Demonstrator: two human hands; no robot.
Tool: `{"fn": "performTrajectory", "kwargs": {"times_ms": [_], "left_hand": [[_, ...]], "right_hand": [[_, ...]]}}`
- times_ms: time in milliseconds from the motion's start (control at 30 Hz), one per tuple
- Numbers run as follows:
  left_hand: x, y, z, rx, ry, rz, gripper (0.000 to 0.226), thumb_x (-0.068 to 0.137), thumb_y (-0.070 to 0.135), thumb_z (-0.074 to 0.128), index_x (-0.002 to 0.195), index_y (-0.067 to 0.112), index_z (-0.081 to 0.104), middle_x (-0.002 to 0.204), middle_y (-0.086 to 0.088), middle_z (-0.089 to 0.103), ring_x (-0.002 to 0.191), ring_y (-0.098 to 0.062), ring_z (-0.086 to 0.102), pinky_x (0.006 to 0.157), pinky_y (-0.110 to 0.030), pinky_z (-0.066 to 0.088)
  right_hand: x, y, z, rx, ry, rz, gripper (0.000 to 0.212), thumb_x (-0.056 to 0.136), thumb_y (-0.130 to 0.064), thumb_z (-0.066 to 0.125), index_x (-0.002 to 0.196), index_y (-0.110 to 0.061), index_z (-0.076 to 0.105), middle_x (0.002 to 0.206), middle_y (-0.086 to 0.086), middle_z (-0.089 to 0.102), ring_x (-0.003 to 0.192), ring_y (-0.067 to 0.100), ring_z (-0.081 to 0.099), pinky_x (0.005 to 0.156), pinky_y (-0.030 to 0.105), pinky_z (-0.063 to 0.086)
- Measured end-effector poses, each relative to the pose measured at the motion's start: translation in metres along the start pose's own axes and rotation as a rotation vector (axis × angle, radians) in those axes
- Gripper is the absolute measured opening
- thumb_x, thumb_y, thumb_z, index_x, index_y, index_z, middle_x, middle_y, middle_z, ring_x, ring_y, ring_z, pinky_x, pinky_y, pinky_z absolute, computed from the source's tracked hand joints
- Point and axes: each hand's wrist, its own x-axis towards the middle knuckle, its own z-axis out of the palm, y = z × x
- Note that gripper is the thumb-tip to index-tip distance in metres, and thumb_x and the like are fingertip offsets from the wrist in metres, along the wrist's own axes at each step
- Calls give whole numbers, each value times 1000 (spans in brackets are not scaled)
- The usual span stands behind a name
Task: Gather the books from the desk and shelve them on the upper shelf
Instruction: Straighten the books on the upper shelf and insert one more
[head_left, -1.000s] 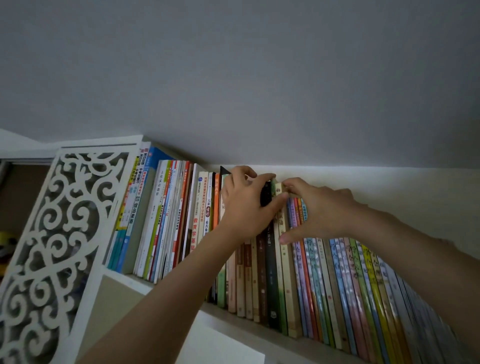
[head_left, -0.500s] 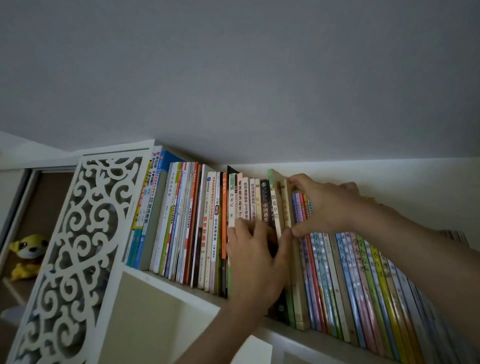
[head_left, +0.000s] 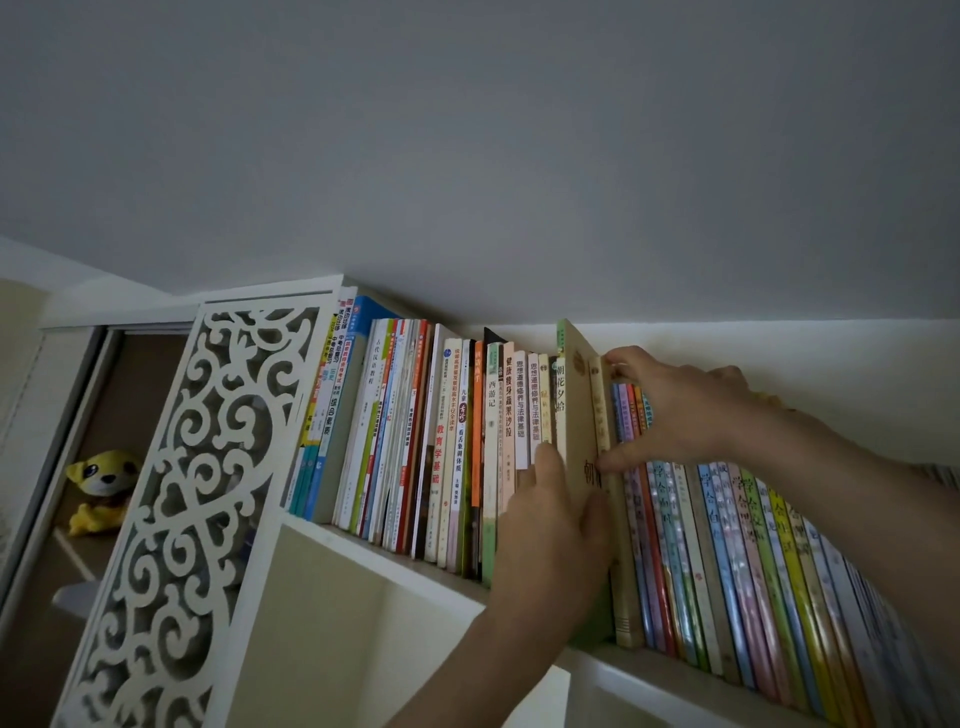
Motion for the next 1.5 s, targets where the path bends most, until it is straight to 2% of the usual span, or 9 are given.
{"fn": "performTrajectory", "kwargs": {"times_ms": [100,267,433,600,700,767,967,1133,1500], "left_hand": [[-8,8,-11,39,3,-9,16,99,27,45,111,27,35,104,7,59,86,-8,61,72,-29,59],[-28,1,-82,-80,9,-80,13,99,30,43,100,38,33,92,20,57,75,7,59,54,-13,54],[-28,-28,-147,-246,97,-207,17,92,27,53,104,36,44,99,8,66,85,-15,67,67,-38,59],[-30,-49,-154,-319,75,-264,20,91,25,55,105,37,48,92,8,71,77,-15,72,58,-33,59],[-32,-56,-150,-329,57,-262,18,91,25,55,106,33,47,90,14,71,77,-14,72,55,-29,59],[-31,-57,-148,-321,64,-250,17,91,25,55,105,31,47,90,14,71,77,-13,72,54,-28,59],[-27,-55,-147,-288,83,-169,21,90,25,54,108,34,47,92,22,68,79,-5,70,52,-20,56],[-27,-49,-144,-238,79,-138,22,86,31,55,106,34,46,94,10,69,80,-5,69,53,-22,57],[-9,-34,-156,82,-7,-50,15,92,30,52,101,30,39,91,13,61,67,-11,66,44,-19,52]], "right_hand": [[0,0,-1,-5,-9,4,110,58,-74,72,144,-36,15,143,-9,48,126,22,49,104,44,26],[2,2,-2,6,-35,-5,109,58,-70,75,143,-35,17,139,-6,52,121,22,52,102,45,31],[10,3,-10,113,-146,-21,111,57,-61,82,145,-29,22,143,-2,49,124,22,51,103,47,41],[31,-24,-12,215,34,-130,97,72,-63,69,149,-21,28,151,0,41,132,20,46,102,36,41],[42,-39,-2,224,11,-185,69,80,-50,71,138,-23,45,131,1,59,116,19,58,97,40,48],[46,-39,4,242,28,-197,57,79,-46,73,129,-28,53,117,-2,66,105,17,63,90,44,52],[46,-34,7,251,96,-175,64,75,-45,76,131,-25,52,117,-1,65,102,16,62,88,46,53],[43,-29,7,231,144,-184,59,77,-46,75,127,-26,53,114,-1,66,98,16,63,85,45,54],[40,-22,8,236,155,-210,48,83,-41,68,125,-26,49,109,1,66,88,14,65,71,31,57]]}}
